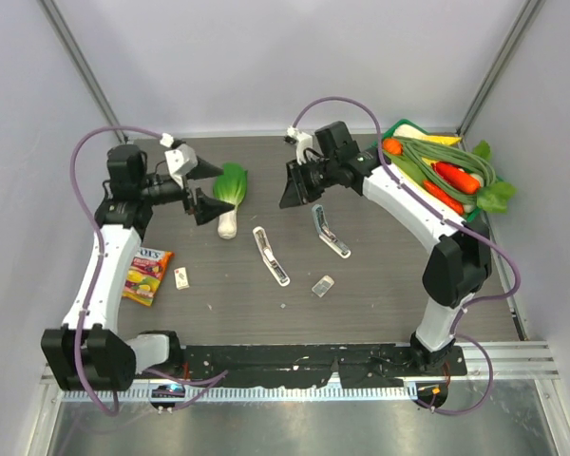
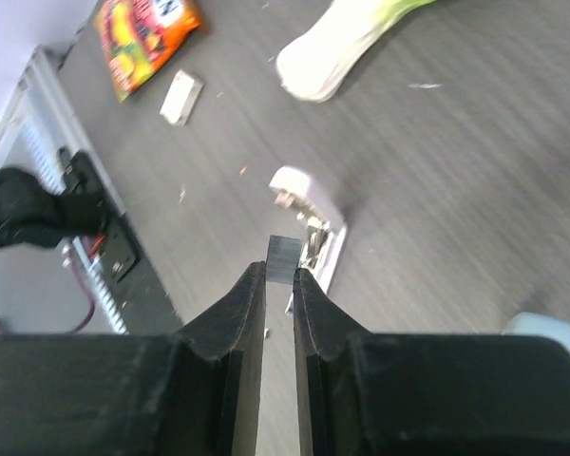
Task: Load the staples into the stapler
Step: Pick up the staple from the center of the board.
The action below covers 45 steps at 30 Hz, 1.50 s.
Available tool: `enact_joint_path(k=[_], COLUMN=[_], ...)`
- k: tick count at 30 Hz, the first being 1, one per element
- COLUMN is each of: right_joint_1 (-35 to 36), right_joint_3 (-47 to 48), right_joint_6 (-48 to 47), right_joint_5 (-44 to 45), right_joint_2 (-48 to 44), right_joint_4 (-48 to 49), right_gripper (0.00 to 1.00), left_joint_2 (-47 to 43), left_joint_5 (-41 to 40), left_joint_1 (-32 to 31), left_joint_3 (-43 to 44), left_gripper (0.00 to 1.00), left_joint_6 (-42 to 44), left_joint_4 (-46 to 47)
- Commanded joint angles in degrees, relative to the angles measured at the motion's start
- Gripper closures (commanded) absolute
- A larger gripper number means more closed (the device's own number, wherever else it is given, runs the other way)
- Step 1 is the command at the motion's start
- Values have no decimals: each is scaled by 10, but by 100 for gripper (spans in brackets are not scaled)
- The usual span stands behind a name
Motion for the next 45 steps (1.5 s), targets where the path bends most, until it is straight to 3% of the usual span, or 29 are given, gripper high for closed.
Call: enact_joint_path(k=[1, 3, 4, 5, 11, 24, 33, 45], right_joint_1=[-5, -6, -5, -6, -10, -30, -32, -35], right_joint_3=[-38, -49, -56, -60, -87, -102, -107, -122], right_joint_6=[-68, -94, -103, -111, -178, -185, -187, -176], right_joint_5=[-154, -184, -194, -203, -262, -369, -390, -394], right_joint_2=[-67, -94, -102, -109, -146, -105, -98, -89], right_joint_4=[-45, -51, -56, -63, -100, -99, -98, -80], right_gripper=[80, 80, 80, 79, 77, 75, 75, 75], left_joint_2=[62, 98, 111, 118, 160, 183, 207, 222], left_joint_5=[61, 17, 1, -13, -31, -16, -39, -43], left_joint_1=[-77, -116, -135, -165, -211, -281, -311, -319], left_joint_3=[125, 179, 190, 196, 204, 234, 242, 269], left_gripper=[0, 0, 0, 0, 5, 24, 29, 51], left_joint_6=[398, 542, 681, 719, 885, 850, 810, 768], left_joint_4=[-251, -372, -469, -496, -593, -601, -577, -563])
